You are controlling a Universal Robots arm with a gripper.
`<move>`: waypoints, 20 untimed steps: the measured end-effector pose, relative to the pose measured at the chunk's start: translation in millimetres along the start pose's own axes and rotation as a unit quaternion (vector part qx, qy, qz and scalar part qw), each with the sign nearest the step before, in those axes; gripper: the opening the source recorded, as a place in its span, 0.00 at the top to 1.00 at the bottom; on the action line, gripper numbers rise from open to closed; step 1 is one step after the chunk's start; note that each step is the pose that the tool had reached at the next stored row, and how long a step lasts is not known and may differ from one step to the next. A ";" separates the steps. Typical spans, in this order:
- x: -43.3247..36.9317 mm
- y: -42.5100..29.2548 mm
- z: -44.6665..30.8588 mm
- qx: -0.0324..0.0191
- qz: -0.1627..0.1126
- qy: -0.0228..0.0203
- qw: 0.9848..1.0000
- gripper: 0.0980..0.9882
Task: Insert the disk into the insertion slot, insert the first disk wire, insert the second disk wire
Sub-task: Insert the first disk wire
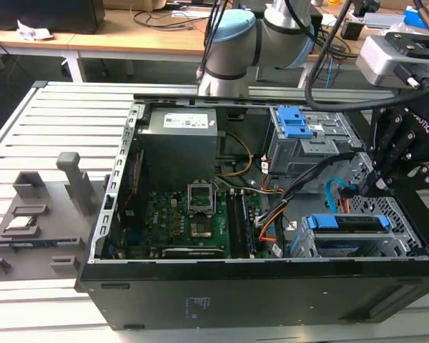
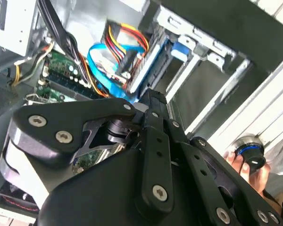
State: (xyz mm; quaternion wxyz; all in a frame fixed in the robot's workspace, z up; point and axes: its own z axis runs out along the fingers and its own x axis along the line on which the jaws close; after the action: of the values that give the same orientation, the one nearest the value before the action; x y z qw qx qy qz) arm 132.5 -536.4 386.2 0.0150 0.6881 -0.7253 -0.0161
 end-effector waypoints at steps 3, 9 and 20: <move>-16.7 -7.1 7.3 -0.001 0.000 0.003 1.000 0.99; -30.6 -9.0 16.2 -0.001 0.000 0.005 1.000 0.99; -34.8 -9.4 21.9 -0.001 0.000 0.006 1.000 0.85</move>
State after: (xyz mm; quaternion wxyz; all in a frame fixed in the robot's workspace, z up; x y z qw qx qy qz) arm 142.8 -502.0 363.9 0.0199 0.6880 -0.7254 -0.0129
